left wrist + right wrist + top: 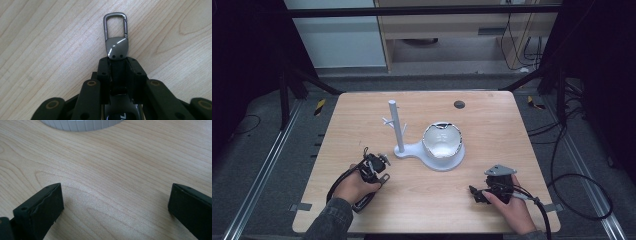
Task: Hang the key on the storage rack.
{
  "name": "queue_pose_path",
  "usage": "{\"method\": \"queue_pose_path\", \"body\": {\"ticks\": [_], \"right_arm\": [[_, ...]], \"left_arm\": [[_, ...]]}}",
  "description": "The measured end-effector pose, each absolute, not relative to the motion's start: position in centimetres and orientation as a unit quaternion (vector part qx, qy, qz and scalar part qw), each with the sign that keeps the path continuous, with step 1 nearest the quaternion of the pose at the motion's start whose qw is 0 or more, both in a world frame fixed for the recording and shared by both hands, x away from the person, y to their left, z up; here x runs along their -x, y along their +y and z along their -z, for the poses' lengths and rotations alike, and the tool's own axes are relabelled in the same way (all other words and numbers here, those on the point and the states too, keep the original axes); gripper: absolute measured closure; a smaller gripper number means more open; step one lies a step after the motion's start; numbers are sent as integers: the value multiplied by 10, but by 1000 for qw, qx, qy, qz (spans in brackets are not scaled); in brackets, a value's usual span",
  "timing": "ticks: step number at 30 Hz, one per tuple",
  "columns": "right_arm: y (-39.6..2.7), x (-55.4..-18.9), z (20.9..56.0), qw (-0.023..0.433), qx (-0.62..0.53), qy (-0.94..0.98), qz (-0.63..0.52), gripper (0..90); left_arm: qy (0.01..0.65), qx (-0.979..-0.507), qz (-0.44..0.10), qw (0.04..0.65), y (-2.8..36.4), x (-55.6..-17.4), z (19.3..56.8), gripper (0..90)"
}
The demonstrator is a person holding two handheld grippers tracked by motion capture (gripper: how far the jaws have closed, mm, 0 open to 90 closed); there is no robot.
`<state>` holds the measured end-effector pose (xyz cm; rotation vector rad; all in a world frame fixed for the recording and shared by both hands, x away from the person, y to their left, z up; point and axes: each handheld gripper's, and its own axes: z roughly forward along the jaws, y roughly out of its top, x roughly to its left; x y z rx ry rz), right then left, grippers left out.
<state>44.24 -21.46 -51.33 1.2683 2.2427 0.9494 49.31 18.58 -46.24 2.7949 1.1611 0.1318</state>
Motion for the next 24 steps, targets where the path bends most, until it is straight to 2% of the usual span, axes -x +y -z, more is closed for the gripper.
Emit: {"method": "queue_pose_path", "body": {"ticks": [5,10,17,24], "right_arm": [[-215,-442,513,196,-453,801,-339,4],[-215,-442,513,197,-453,801,-339,5],[-215,-442,513,196,-453,801,-339,5],[-215,-442,513,196,-453,801,-339,5]], "left_arm": [[383,-921,-43,60,186,-492,463,792],[376,-923,-49,66,187,-488,460,800],[374,-917,-72,117,201,-473,447,803],[386,-892,-93,216,225,-455,433,805]]}}
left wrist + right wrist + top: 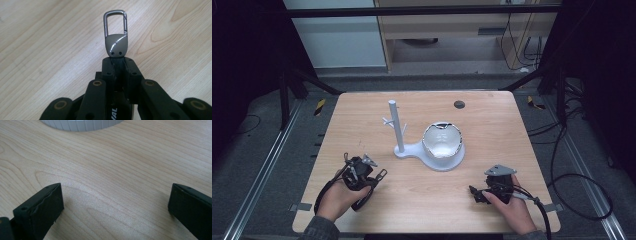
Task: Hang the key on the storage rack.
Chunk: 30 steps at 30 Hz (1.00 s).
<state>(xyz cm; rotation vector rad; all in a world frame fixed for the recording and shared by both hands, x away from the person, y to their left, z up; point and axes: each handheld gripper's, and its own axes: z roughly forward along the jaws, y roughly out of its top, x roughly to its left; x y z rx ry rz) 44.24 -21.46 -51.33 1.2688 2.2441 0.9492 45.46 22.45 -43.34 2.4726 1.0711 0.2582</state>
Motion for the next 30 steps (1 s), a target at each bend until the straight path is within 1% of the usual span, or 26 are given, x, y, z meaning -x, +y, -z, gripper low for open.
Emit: {"method": "queue_pose_path", "body": {"ticks": [7,13,18,23,30], "right_arm": [[-214,-442,513,195,-453,801,-339,4],[-214,-442,513,195,-453,800,-340,5],[-214,-442,513,195,-455,800,-340,5],[-214,-442,513,195,-455,800,-340,5],[-214,-442,513,195,-455,800,-340,5]], "left_arm": [[394,-872,-114,267,247,-440,425,806],[392,-858,-135,304,258,-430,414,806],[389,-845,-171,324,259,-423,405,807],[380,-842,-183,337,260,-423,400,808],[386,-821,-206,366,259,-428,392,807]]}}
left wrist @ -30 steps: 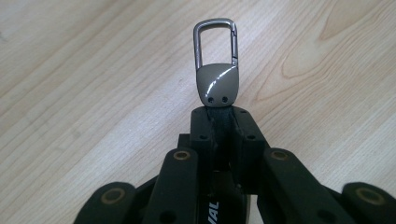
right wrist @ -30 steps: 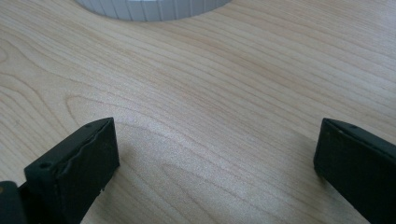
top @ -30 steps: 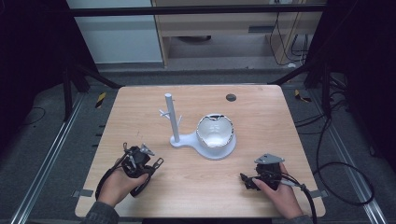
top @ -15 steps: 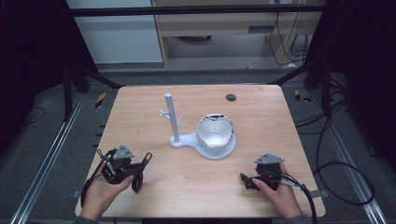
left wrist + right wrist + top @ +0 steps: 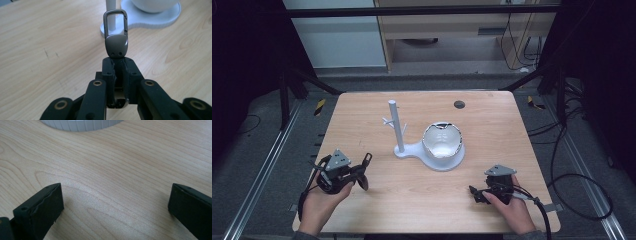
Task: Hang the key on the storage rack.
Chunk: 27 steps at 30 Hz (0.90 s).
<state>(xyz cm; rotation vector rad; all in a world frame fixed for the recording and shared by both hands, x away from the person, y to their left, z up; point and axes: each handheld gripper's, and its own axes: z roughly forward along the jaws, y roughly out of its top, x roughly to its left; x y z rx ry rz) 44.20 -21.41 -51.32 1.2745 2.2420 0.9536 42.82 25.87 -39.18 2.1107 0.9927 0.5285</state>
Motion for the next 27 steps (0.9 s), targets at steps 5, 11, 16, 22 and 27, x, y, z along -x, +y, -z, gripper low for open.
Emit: {"method": "queue_pose_path", "body": {"ticks": [5,11,16,22,27], "right_arm": [[-214,-442,513,195,-454,800,-339,4],[-214,-442,513,195,-455,800,-339,4],[-214,-442,513,195,-455,800,-340,4],[-214,-442,513,196,-455,800,-339,4],[-214,-442,513,196,-455,800,-339,4]], "left_arm": [[389,-807,-219,386,257,-433,382,808],[386,-801,-233,394,251,-437,372,807],[385,-799,-237,397,246,-441,369,807],[388,-788,-239,414,242,-445,364,808],[382,-786,-245,420,235,-447,357,807]]}}
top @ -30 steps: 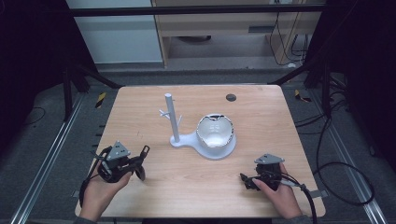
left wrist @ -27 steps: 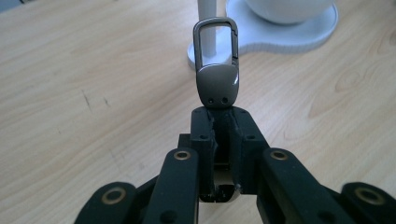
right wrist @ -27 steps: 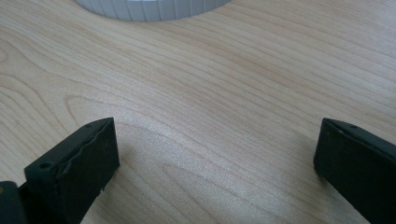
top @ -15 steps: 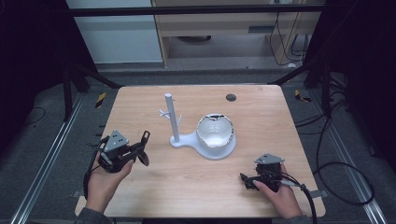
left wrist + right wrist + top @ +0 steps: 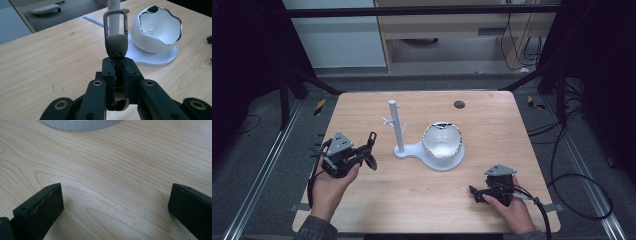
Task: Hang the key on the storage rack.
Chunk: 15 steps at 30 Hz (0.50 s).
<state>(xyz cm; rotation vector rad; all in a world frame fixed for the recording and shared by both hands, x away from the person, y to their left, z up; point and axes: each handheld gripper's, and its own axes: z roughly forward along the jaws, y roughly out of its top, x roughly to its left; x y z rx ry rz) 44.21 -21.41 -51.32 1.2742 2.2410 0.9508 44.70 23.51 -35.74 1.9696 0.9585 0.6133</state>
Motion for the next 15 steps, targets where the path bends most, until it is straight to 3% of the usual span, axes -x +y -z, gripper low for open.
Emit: {"method": "queue_pose_path", "body": {"ticks": [15], "right_arm": [[-214,-442,513,196,-454,800,-339,4]], "left_arm": [[377,-783,-259,422,217,-461,342,807]]}}
